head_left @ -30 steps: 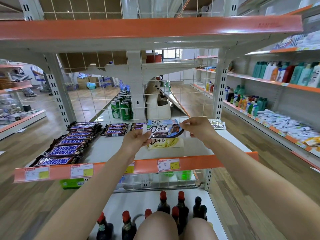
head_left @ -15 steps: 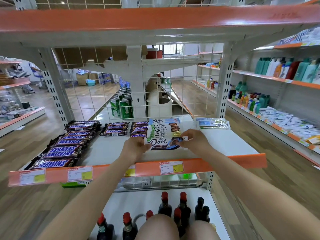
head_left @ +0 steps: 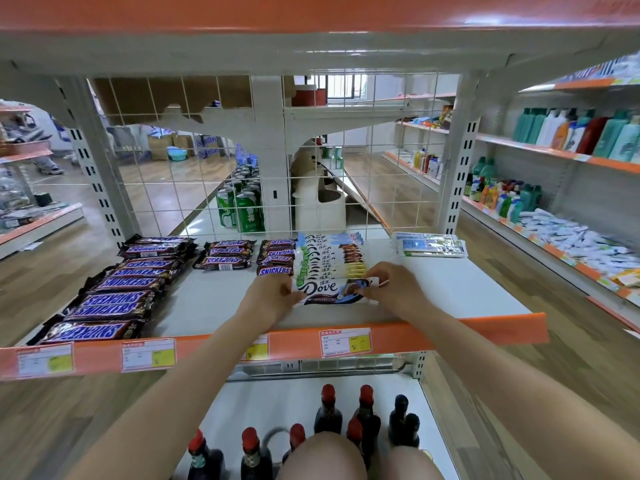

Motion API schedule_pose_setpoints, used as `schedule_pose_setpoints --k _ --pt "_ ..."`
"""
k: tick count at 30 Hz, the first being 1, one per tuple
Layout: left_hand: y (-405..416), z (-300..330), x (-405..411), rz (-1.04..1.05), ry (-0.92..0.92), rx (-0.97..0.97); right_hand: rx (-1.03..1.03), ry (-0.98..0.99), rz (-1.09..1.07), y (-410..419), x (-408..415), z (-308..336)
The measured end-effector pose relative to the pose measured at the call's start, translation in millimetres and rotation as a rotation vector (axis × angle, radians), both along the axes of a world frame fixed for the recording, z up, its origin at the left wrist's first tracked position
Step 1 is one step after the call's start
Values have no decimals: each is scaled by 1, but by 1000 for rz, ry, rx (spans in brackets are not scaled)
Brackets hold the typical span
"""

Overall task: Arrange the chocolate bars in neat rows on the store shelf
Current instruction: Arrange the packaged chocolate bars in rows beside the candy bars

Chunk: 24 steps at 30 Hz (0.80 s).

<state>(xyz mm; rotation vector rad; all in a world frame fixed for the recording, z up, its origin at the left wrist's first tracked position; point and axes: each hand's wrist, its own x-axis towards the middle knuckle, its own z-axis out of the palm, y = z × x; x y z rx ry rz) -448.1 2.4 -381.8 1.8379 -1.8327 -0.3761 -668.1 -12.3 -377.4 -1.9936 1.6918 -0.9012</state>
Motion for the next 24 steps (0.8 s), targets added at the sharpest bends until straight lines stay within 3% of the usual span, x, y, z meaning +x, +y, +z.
schedule_pose_setpoints --k 8,17,24 --pt "1 3 1 13 -59 0 -6 -32 -61 -2 -2 -5" --pt "6 20 -23 -107 -293 -438 -141 118 -95 5 -23 7" --pt "-6 32 -83 -214 -394 -337 -151 378 -116 13 -55 8"
